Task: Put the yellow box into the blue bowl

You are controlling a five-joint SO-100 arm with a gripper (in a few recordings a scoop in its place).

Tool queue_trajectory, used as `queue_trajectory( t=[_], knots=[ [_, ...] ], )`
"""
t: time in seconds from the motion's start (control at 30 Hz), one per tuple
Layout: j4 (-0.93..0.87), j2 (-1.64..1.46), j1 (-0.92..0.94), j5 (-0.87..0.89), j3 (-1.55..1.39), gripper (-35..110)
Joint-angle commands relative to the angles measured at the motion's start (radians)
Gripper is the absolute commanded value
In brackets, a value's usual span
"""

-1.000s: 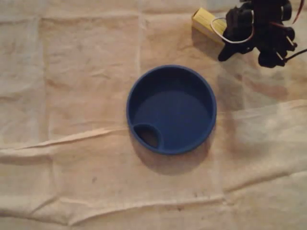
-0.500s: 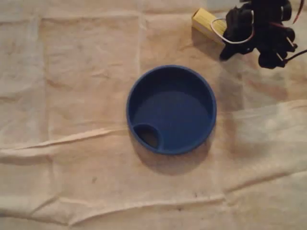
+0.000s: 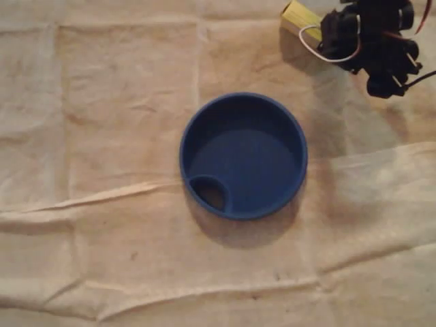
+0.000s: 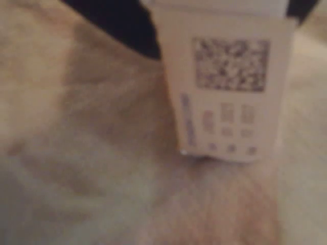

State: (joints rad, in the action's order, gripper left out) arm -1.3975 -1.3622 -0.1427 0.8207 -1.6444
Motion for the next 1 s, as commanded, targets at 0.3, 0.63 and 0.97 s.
queue_trajectory(
  t=[0.3,0.63,0.97],
  knots=[
    [-0.008,-0.081,0.005,-0.008,0.048,0],
    [-0.117,-0.278,-0.009,-0.008,0.057,0],
    [-0.351,-0.302,-0.008,-0.008,0.060,0]
  ],
)
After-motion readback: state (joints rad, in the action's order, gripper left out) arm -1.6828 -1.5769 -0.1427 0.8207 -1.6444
